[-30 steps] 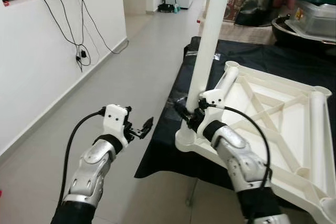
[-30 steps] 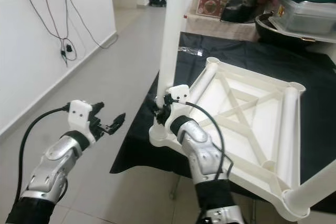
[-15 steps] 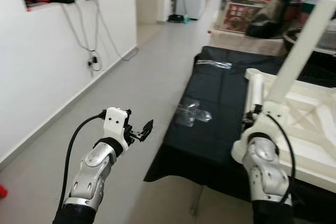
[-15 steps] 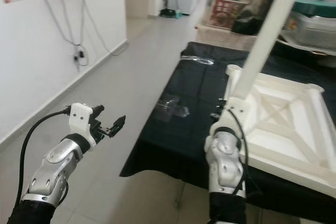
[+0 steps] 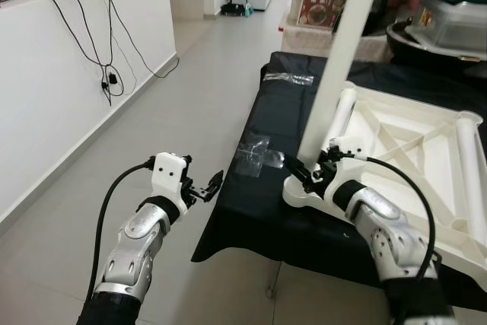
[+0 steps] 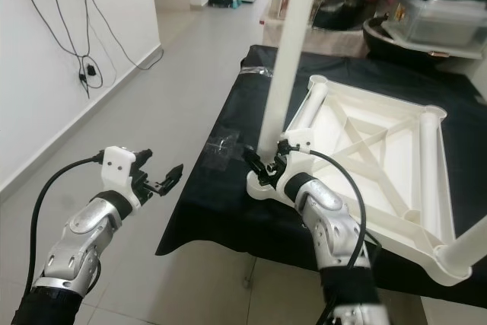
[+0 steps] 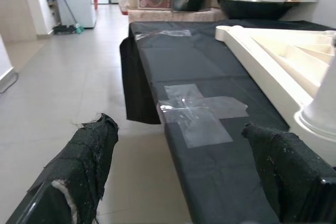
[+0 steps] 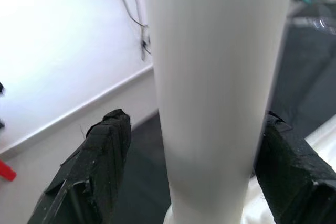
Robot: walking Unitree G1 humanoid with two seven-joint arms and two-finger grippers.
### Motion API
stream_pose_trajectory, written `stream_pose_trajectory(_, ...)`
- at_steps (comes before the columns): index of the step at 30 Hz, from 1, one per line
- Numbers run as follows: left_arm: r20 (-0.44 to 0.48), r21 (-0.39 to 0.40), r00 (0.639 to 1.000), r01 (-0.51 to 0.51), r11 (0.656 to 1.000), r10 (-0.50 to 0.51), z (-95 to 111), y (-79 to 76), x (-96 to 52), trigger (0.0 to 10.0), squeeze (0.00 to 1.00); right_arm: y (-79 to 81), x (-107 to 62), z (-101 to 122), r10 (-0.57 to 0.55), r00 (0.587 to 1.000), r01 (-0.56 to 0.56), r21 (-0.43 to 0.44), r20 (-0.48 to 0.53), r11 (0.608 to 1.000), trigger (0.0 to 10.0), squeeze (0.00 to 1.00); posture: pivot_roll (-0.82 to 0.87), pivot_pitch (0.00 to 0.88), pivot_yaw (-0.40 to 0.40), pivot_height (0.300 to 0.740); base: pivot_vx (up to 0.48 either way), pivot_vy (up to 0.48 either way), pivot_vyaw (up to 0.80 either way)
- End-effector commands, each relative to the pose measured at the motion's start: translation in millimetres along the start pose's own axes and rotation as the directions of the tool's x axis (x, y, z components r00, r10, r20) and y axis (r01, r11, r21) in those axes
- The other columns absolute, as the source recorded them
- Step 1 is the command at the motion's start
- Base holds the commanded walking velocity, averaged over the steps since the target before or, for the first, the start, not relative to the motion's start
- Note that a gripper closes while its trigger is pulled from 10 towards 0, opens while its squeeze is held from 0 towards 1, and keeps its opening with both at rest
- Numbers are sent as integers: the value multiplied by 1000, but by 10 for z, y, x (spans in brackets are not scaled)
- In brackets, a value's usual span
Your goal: Building children table
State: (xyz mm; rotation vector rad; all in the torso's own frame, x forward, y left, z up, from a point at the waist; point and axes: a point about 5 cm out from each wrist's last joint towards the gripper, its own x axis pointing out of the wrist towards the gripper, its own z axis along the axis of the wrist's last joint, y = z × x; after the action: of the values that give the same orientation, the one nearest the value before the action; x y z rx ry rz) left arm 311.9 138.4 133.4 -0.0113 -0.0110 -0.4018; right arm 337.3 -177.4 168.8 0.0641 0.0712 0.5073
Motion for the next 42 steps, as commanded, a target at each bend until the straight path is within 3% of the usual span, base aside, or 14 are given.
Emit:
stream_pose_trajectory(1,-6,0,1000,-10,1000,10,-32,4,-10,10000,0,-41,35,-23,13,1000,-13,6,-8,1000,10000,0,98,0,-83,740,0,0,0)
stream_pose_trajectory(6,-8,1,1000,-18,1000,18,-43,12,-34,10000,0,-48,183,8,-28,999,28,28,19,999,9686,0,109,0,-89,740,0,0,0)
stream_pose_trajectory(10,-6,3,1000,-19,1000,19,-41,5,-31,10000,0,-14,256,-22,-84,995,79,95,51,992,0,0,114,0,-88,740,0,0,0)
stream_pose_trajectory(16,-6,5,1000,-18,1000,18,-36,8,-41,10000,0,-104,190,-202,-270,963,268,109,4,957,0,0,112,0,-85,740,0,0,0)
stream_pose_trajectory(22,-15,0,1000,-3,1000,3,-59,-19,-36,10000,0,-391,-341,-635,-858,474,881,84,-200,466,0,0,85,0,-60,740,0,0,0)
stream_pose_trajectory(25,-18,-1,1000,9,1000,-9,-60,-36,-30,10000,0,-293,-460,-528,-914,384,923,60,-128,380,0,0,79,0,-53,740,0,0,0)
stream_pose_trajectory(28,-22,1,1000,12,1000,-12,-63,-31,-27,10000,0,-185,-405,-415,-904,418,909,41,-96,416,0,0,79,0,-53,740,0,0,0)
stream_pose_trajectory(29,-23,1,1000,12,1000,-12,-62,-25,-27,10000,0,-122,-340,-345,-885,458,889,39,-81,456,10000,0,72,0,-52,740,0,0,0)
stream_pose_trajectory(32,-24,3,1000,11,1000,-11,-61,-13,-23,10000,0,28,-193,-224,-819,572,820,25,-37,572,10000,0,73,0,-57,740,0,0,0)
stream_pose_trajectory(33,-22,3,1000,10,1000,-10,-58,-11,-19,10000,0,88,-150,-169,-777,629,776,45,0,629,10000,831,74,0,-60,740,0,0,0)
stream_pose_trajectory(35,-21,2,1000,8,1000,-8,-55,-11,-17,10000,0,116,-128,-126,-754,656,753,52,28,656,10000,1000,75,0,-61,740,0,0,0)
stream_pose_trajectory(40,-20,1,1000,4,1000,-4,-61,-11,-26,10000,0,58,-38,31,-659,750,657,48,63,752,10000,1000,84,0,-69,740,0,0,0)
stream_pose_trajectory(41,-21,-1,1000,-1,1000,1,-68,-4,-35,10000,0,24,13,89,-574,817,569,75,61,819,10000,0,87,0,-72,740,0,0,0)
stream_pose_trajectory(42,-21,-1,1000,-1,1000,1,-68,-4,-35,10000,0,24,13,89,-574,817,569,75,61,819,10000,0,87,0,-72,740,0,0,0)
